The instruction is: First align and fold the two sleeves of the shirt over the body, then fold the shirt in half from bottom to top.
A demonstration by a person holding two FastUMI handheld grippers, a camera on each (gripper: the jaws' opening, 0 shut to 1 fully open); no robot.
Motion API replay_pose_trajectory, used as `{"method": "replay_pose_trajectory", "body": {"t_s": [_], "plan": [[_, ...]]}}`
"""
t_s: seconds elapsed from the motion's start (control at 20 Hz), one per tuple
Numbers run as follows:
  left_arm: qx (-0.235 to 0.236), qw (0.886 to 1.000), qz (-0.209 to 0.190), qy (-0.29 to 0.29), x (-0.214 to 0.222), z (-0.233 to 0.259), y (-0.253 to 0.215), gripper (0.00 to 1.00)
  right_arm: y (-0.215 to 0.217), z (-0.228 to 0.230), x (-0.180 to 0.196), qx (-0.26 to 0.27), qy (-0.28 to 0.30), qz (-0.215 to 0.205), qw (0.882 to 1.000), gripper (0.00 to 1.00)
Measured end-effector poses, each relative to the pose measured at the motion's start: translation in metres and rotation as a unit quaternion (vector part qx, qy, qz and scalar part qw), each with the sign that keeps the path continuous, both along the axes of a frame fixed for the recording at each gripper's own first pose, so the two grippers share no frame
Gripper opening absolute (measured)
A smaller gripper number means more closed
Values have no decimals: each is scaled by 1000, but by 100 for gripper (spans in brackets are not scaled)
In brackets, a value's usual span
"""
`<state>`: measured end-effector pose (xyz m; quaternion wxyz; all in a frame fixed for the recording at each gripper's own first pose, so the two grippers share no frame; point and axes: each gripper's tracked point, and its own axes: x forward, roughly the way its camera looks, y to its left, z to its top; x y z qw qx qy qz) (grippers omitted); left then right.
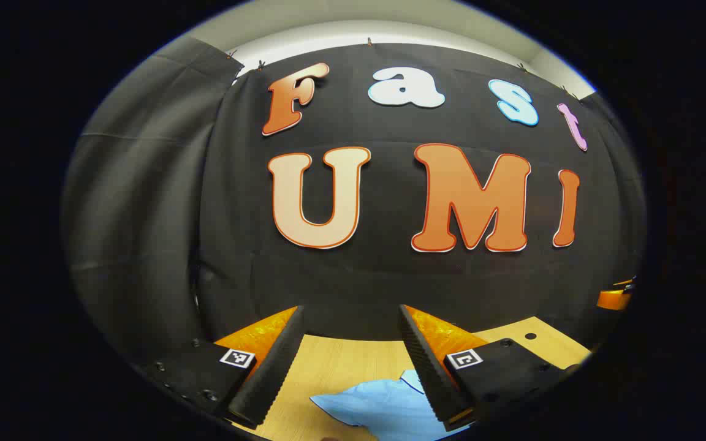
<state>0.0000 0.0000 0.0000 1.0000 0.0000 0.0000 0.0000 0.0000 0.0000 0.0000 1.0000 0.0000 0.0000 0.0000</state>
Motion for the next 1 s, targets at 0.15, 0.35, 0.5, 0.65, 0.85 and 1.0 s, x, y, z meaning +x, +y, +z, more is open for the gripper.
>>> {"method": "replay_pose_trajectory", "body": {"t_s": [0.15, 0.35, 0.5, 0.65, 0.85, 1.0], "plan": [[9, 1000, 5, 5, 7, -3, 11, 98, 9, 1, 2, -3, 0, 1, 1000, 97], [9, 1000, 7, 4, 6, -1, 23, 98, 22, -7, 6, -1, 14, 10, 1000, 100], [8, 1000, 12, 6, 8, -5, 31, 94, 28, -13, 10, -3, 26, 12, 1000, 97], [4, 1000, 15, 8, 10, -5, 39, 98, 31, -15, 11, -4, 31, 12, 999, 97], [-3, 1000, 16, 16, 13, -13, 41, 98, 30, -20, 14, -1, 44, 6, 999, 97], [-4, 1000, 18, 17, 14, -14, 46, 98, 27, -30, 17, -16, 64, -1, 998, 97]]}}
